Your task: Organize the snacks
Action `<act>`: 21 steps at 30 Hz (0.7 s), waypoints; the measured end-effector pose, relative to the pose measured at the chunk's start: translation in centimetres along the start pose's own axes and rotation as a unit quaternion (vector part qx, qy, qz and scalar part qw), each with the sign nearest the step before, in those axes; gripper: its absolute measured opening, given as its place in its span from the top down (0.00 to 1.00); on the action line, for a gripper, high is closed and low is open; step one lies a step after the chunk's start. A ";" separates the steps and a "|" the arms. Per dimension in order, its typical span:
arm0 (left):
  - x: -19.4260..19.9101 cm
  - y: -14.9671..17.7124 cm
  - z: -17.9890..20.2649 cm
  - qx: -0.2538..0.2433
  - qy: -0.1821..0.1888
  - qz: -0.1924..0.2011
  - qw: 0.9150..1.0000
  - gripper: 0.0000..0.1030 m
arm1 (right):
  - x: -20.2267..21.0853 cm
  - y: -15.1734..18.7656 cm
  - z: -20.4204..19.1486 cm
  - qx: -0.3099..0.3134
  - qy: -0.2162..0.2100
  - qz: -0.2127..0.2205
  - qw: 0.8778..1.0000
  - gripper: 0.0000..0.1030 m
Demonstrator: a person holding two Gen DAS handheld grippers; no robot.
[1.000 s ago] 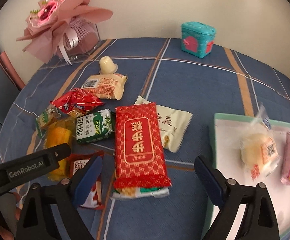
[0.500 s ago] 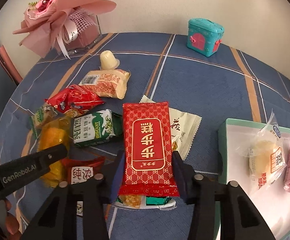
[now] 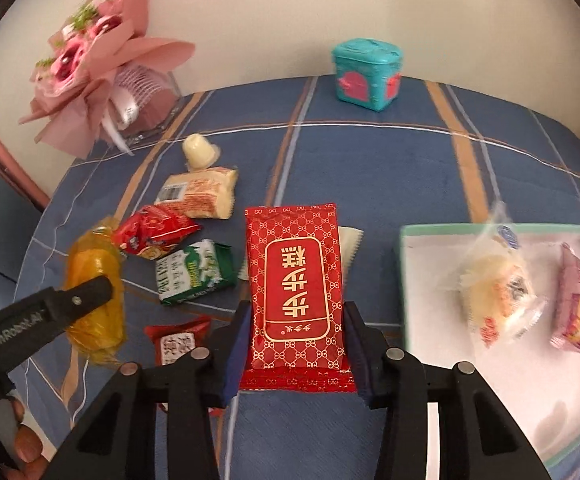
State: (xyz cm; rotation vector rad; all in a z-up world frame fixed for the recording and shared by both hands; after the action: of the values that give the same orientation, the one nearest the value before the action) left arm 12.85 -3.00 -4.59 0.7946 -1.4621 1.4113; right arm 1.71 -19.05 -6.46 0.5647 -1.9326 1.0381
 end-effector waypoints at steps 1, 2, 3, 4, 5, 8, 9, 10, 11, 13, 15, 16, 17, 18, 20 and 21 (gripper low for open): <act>0.3 0.0 0.3 -0.001 0.002 0.003 1.000 0.60 | 0.4 -0.1 0.4 -0.004 0.000 0.002 1.000 0.55; 0.7 0.1 0.7 -0.004 0.004 0.006 1.000 0.60 | 0.9 -0.2 0.8 -0.008 0.001 0.004 1.000 0.55; 1.0 0.3 1.0 -0.007 0.006 0.008 1.000 0.60 | 1.4 -0.3 1.3 -0.012 0.004 0.005 1.000 0.55; 1.3 0.4 1.5 -0.010 0.009 0.010 1.000 0.60 | 1.9 -0.3 1.9 -0.016 0.012 0.008 1.000 0.55; 1.6 0.7 2.2 -0.016 0.012 0.011 1.000 0.60 | 2.4 -0.4 2.5 -0.018 0.019 0.011 1.000 0.55; 2.3 1.6 4.6 -0.040 0.021 0.012 0.999 0.60 | 3.9 -0.5 4.5 -0.029 0.042 0.017 0.999 0.55; 2.3 1.9 5.3 -0.048 0.023 0.012 0.999 0.60 | 4.4 -0.5 5.3 -0.033 0.049 0.019 0.998 0.55; 2.4 2.4 6.4 -0.060 0.026 0.012 0.998 0.60 | 4.9 -0.5 6.2 -0.040 0.057 0.022 0.997 0.55; 2.4 2.8 7.3 -0.071 0.030 0.011 0.997 0.60 | 5.4 -0.5 6.9 -0.044 0.062 0.024 0.997 0.55; 2.8 3.9 9.4 -0.094 0.039 0.010 0.995 0.60 | 6.7 -0.3 9.0 -0.057 0.078 0.026 0.995 0.55; 3.1 5.1 11.5 -0.117 0.050 0.008 0.992 0.60 | 7.9 -0.1 11.1 -0.073 0.092 0.033 0.992 0.55; 3.2 5.4 12.4 -0.126 0.053 0.007 0.991 0.60 | 8.3 0.1 12.0 -0.082 0.097 0.035 0.991 0.55; 3.3 6.1 13.5 -0.141 0.056 0.006 0.988 0.60 | 8.9 0.3 13.4 -0.096 0.104 0.038 0.989 0.55; 3.4 6.7 14.6 -0.154 0.059 0.005 0.986 0.60 | 9.2 0.4 14.4 -0.103 0.109 0.040 0.988 0.55; 3.5 8.1 16.1 -0.175 0.067 0.000 0.982 0.60 | 10.0 0.7 16.5 -0.122 0.123 0.043 0.984 0.55; 3.4 8.9 17.2 -0.189 0.072 -0.005 0.979 0.60 | 10.4 0.9 17.4 -0.129 0.128 0.045 0.982 0.54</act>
State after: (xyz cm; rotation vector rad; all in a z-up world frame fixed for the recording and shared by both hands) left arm 0.39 -18.18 -3.44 0.4502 -1.5466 1.1096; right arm -12.63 -33.00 -3.25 0.1886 -1.8377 0.8506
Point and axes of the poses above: each gripper's, at about its wrist camera, not at the fingertips, and x roughly against the way its jaws point, z to its right, y to its underside, the point moved 2 cm from there along -x, roughly the way its jaws point, and after that the axes turned 10 degrees about -y, right-handed, at the moved point
